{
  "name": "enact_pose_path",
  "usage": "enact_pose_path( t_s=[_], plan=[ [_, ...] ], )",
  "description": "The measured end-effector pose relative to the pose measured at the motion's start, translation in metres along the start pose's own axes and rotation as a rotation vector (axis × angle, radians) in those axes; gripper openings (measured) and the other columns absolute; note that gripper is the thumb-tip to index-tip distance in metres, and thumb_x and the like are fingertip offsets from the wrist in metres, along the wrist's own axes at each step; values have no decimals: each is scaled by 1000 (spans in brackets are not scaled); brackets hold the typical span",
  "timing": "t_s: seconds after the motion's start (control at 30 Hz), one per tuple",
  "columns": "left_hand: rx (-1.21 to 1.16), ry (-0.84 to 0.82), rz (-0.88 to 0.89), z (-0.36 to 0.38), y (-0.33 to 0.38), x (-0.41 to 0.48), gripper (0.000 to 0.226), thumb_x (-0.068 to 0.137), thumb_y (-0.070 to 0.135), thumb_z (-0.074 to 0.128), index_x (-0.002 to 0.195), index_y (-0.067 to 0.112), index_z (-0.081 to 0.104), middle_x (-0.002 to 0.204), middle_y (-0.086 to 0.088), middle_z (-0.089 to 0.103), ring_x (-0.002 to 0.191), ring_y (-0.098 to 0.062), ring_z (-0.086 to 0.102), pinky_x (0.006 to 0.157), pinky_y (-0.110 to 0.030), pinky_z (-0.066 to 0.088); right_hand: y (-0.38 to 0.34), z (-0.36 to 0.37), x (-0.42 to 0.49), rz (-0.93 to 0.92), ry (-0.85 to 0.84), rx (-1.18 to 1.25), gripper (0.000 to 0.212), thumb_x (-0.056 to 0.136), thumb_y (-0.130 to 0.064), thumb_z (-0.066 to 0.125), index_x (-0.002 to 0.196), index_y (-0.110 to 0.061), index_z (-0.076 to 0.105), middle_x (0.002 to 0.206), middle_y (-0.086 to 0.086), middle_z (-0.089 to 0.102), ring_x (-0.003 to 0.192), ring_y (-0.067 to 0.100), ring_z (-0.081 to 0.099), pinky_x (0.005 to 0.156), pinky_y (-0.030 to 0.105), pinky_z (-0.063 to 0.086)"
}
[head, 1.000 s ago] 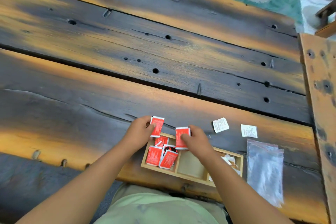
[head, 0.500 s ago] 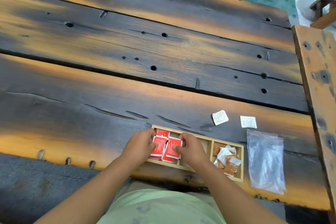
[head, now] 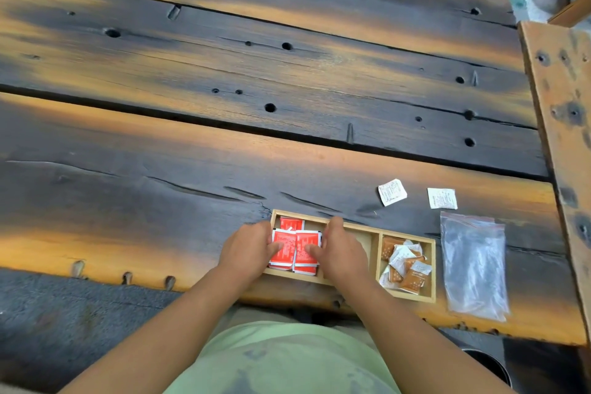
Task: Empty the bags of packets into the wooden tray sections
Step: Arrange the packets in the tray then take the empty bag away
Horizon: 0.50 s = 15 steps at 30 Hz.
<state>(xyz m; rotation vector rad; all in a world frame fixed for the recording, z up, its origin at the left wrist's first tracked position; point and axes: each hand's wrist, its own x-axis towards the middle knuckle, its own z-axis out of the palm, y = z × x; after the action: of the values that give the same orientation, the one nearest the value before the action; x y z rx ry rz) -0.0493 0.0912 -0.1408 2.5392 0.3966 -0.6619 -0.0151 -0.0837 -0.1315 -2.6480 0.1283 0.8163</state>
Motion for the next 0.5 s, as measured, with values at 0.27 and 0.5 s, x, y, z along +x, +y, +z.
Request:
enact_pose_path(
  t_s=[0.27, 0.5],
  plan=[
    [-1, -37, -9, 0, 2, 2, 29, 92, 47, 64, 87, 25, 45, 100, -1, 71, 86, -20, 66, 71, -34, 54, 4, 5, 0, 46, -15, 48, 42, 87, -42, 72, 106, -22, 40, 103, 3, 67, 88, 23, 68, 77, 43, 59],
    [23, -58, 4, -2, 4, 6, 32, 93, 44, 63, 79, 25, 41, 93, 0, 69, 77, -18, 59, 63, -31, 42, 7, 4, 3, 16, -29, 44, 40, 88, -40, 71, 105, -21, 40, 101, 3, 66, 88, 24, 67, 71, 39, 56]
  ],
)
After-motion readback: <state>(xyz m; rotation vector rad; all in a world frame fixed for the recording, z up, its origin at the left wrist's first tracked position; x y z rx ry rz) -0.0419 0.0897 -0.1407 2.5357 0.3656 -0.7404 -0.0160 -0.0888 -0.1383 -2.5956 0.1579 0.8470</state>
